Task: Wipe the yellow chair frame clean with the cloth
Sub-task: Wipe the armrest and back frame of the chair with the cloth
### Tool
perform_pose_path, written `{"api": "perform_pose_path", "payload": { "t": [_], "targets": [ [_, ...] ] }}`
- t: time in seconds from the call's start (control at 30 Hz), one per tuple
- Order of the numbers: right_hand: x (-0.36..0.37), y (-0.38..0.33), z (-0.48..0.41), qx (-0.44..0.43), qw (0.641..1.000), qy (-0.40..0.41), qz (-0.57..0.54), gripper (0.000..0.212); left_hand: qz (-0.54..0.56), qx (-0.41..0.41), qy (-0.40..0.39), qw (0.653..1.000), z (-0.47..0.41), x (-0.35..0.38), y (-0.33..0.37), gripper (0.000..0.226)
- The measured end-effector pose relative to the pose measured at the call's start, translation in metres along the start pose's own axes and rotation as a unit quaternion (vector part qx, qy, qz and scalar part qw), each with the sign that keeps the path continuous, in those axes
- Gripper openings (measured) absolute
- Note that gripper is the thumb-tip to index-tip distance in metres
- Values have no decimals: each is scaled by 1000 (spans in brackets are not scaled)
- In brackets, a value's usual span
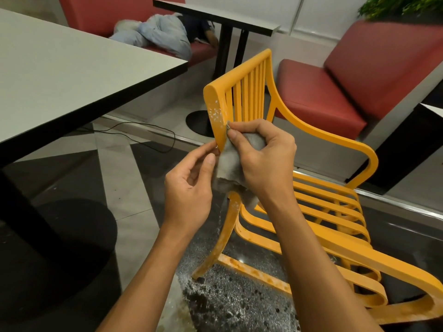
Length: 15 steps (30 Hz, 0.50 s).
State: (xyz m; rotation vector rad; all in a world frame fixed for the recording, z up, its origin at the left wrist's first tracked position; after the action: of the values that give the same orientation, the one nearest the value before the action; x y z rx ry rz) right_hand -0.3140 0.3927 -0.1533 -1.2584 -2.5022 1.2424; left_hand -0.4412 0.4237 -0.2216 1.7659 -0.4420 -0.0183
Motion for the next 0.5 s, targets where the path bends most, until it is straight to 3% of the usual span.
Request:
{"api": "perform_pose_path", "payload": {
  "t": [0.5],
  "targets": [
    [8,-9,-17,-23,999,27,27,7,3,1,3,1000,-1,-3,-1,30]
  ]
}}
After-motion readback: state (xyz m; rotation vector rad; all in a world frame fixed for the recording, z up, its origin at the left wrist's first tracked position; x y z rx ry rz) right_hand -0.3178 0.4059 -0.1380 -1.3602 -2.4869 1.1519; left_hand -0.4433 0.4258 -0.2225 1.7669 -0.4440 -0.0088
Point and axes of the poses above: each hand's wrist, its own z-axis away from the middle knuckle, its own x-axis out of the palm, y = z × x, the point moved 1 cm from there along -z, towards the middle knuckle, and after that the axes turned 11 degrees about -x, right-handed, at the moved point
